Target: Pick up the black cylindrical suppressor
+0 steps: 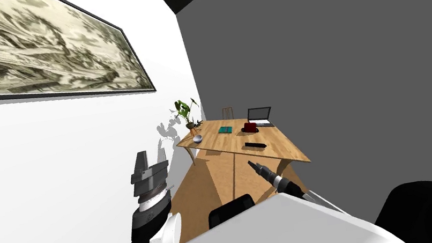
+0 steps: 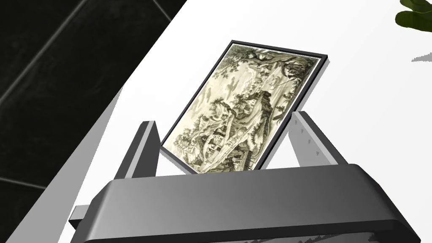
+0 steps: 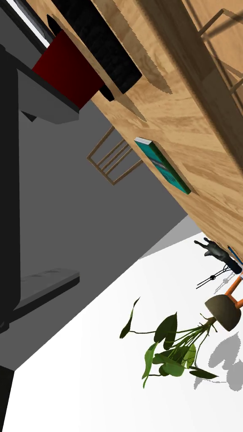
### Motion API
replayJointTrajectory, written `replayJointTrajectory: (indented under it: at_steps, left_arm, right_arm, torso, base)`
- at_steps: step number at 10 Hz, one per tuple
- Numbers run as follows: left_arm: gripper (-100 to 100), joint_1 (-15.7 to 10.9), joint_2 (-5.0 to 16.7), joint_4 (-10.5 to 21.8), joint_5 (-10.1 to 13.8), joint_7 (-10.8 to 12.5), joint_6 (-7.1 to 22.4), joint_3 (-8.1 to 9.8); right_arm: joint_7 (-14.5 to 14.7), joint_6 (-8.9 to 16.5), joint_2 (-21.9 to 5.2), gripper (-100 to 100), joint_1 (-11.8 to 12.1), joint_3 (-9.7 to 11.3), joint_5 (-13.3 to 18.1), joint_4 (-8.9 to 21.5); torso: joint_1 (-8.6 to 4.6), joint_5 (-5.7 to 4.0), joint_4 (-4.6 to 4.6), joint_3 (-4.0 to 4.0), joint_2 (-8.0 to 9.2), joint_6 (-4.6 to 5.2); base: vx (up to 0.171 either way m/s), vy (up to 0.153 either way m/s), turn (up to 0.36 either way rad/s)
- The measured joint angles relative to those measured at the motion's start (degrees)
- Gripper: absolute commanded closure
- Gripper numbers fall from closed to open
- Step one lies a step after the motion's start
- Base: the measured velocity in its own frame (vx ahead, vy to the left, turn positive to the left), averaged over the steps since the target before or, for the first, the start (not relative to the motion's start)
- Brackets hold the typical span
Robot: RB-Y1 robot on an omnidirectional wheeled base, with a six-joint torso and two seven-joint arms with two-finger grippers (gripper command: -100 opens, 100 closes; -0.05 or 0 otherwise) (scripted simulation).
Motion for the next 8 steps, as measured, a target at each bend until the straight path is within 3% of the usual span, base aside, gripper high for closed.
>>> replayJointTrajectory:
  at_steps: [3,4,6,8]
  left_arm:
    - [0,0.0,0.0,0.0,0.0,0.0,0.0,0.00]
    - [0,0.0,0.0,0.0,0.0,0.0,0.0,0.01]
    - [0,0.0,0.0,0.0,0.0,0.0,0.0,0.00]
    - [0,0.0,0.0,0.0,0.0,0.0,0.0,0.01]
  right_arm:
    - [2.1,3.0,-2.8,-100,4.3,0.5,3.8,2.3]
    - [2.4,3.6,-3.4,-100,4.9,0.4,4.5,3.0]
    - [3.0,4.5,-4.1,-100,4.9,0.8,5.9,5.7]
    - [4.5,4.2,-4.1,-100,5.3,0.5,8.2,11.2]
  torso:
    - [-0.02,0.00,-0.02,-0.06,-0.12,-0.01]
    - [-0.06,-0.01,-0.02,-0.07,-0.12,0.04]
    - [-0.06,-0.02,-0.02,-0.08,-0.15,-0.02]
    - [-0.09,-0.03,-0.04,-0.12,-0.22,0.02]
  base:
    - [0.024,0.024,0.242]
    - [0.014,0.005,-0.032]
    - [0.034,0.014,0.262]
    - [0.053,0.009,0.214]
